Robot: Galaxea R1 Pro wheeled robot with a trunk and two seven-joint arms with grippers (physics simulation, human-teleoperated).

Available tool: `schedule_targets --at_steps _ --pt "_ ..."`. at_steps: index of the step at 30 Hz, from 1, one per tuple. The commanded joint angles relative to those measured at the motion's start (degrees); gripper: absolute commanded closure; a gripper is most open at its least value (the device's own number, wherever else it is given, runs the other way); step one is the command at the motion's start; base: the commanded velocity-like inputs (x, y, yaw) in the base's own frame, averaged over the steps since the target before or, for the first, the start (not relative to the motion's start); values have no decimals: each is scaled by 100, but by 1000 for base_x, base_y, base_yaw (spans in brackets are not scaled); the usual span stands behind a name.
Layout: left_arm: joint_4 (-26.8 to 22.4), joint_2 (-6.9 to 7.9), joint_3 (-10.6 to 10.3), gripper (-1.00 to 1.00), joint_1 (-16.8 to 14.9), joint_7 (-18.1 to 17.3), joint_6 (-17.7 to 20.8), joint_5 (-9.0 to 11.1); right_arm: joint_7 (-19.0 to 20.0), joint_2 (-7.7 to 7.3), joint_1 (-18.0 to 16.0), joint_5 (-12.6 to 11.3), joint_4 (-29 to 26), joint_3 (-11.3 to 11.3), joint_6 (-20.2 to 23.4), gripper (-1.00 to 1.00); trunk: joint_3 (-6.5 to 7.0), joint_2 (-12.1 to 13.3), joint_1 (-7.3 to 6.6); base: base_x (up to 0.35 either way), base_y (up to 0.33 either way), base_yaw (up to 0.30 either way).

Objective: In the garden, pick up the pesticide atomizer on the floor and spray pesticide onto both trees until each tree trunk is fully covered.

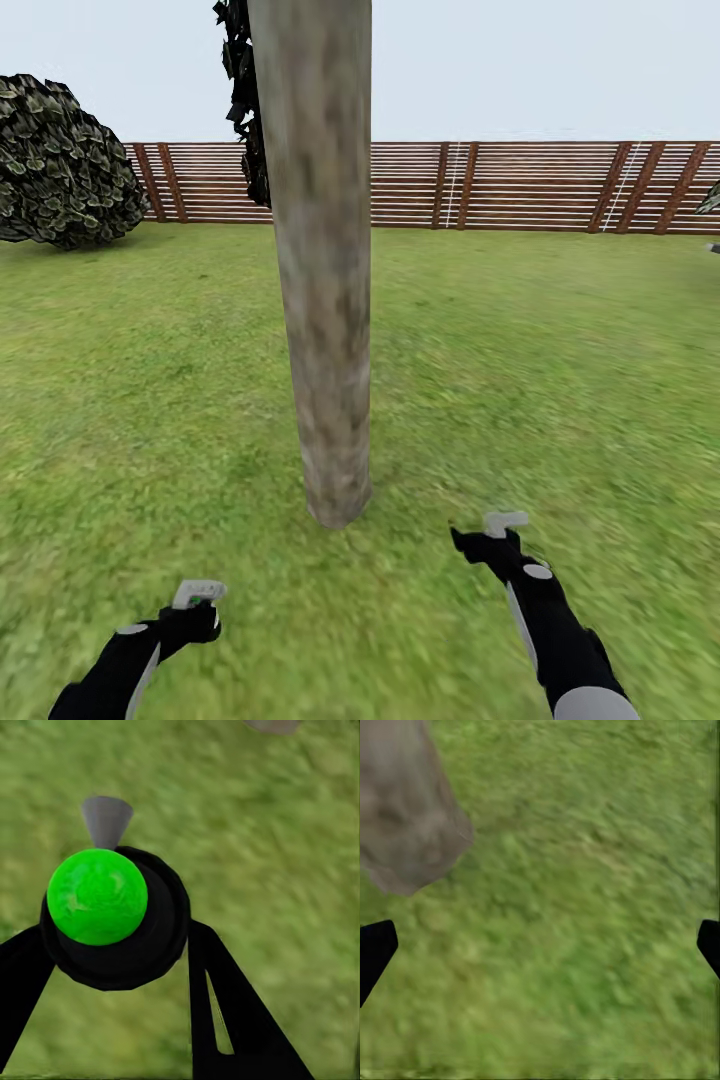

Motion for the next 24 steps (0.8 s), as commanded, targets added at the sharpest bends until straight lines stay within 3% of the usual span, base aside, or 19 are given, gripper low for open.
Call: schedule_targets --at_steps 1,5,8,12,18,24 --pt "45 -55 -1 100 -2 163 -6 78 -3 6 132 -8 1 -73 -17 -100 1 0 0 0 0 0" --pt "115 -432 -21 100 12 866 -297 160 -8 17 673 -17 46 -400 -489 -100 1 0 0 0 0 0" --pt "129 -553 -26 100 17 1290 -576 186 -9 22 932 -56 235 -572 -959 -100 1 0 0 0 0 0" --pt "438 -593 -26 100 146 1476 -780 201 3 16 1044 -199 633 -627 -1213 -100 1 0 0 0 0 0" --pt "922 -574 -22 100 263 1516 -1626 205 0 84 1060 -233 1016 -636 -1268 -100 1 0 0 0 0 0" --pt "994 -549 -18 100 292 1517 -1746 206 6 117 1061 -243 1128 -646 -1275 -100 1 0 0 160 0 0"
